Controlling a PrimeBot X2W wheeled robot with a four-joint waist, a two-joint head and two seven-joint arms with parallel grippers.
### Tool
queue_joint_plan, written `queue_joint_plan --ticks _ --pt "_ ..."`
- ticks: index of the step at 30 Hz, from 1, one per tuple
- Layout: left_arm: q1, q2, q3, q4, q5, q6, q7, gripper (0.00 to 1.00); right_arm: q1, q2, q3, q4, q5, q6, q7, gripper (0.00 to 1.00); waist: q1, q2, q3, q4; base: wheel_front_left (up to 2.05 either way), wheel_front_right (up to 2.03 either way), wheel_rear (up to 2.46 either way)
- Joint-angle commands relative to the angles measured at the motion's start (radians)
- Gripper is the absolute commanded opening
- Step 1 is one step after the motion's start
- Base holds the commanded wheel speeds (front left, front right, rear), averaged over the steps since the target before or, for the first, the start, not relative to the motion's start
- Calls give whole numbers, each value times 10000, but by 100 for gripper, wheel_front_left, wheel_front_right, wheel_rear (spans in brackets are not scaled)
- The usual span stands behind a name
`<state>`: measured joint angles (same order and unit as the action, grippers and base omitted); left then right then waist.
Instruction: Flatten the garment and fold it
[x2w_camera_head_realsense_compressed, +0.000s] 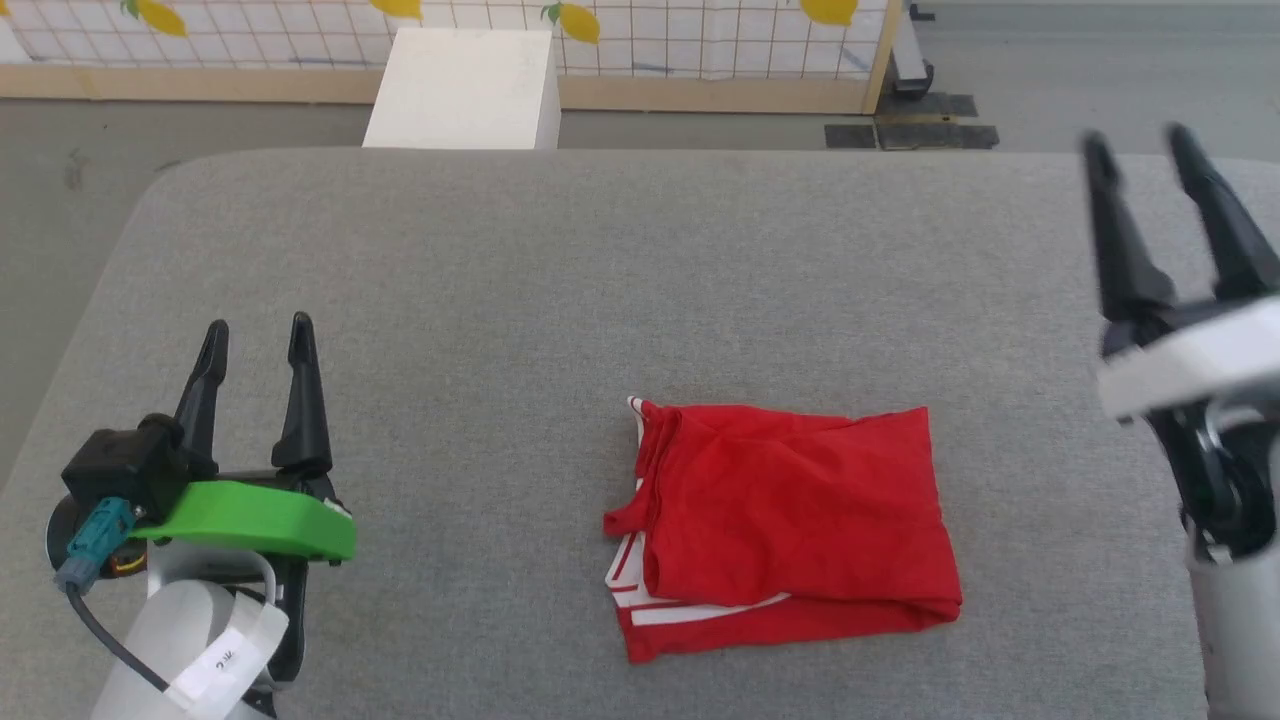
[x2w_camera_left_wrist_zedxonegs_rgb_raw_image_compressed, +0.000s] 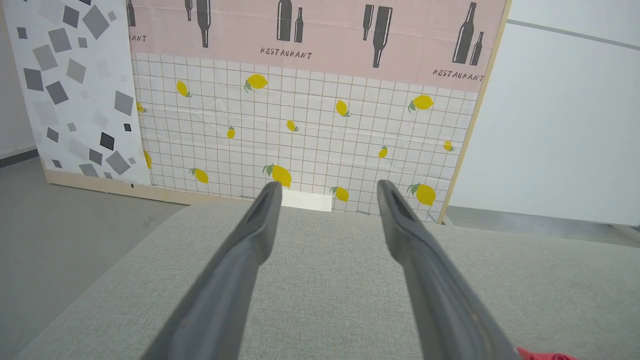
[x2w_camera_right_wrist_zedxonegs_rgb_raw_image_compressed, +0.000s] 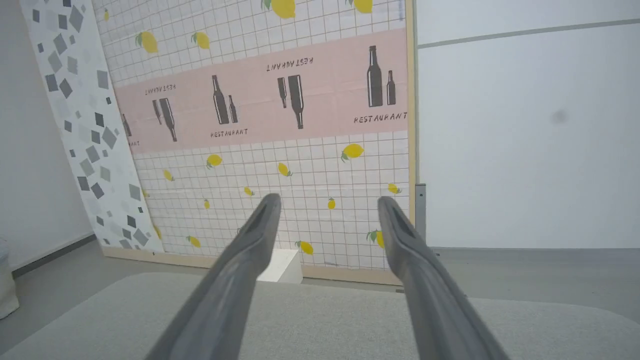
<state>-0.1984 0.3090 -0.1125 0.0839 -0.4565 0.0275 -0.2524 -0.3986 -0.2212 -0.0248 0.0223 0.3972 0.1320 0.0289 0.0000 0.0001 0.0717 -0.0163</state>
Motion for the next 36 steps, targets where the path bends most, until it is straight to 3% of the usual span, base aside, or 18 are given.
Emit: queue_joint_plan --ticks 1,7,13,36 --pt "190 -10 22 -18 141 47 -60 100 395 126 -315 51 -232 -13 -435 100 0 -1 -91 -68 0 0 0" --pt "322 -2 -21 141 320 167 -68 100 1597 620 -1541 267 -920 -13 -1735 100 0 -1 -282 -126 0 0 0" --pt "301 71 -260 449 346 90 245 100 2544 944 -1823 405 -1257 -13 -2205 100 0 -1 -336 -114 0 0 0" --pt "-32 38 -591 1438 283 141 464 100 3076 789 -991 1261 -1807 -13 -1382 100 0 -1 -108 -2 0 0 0"
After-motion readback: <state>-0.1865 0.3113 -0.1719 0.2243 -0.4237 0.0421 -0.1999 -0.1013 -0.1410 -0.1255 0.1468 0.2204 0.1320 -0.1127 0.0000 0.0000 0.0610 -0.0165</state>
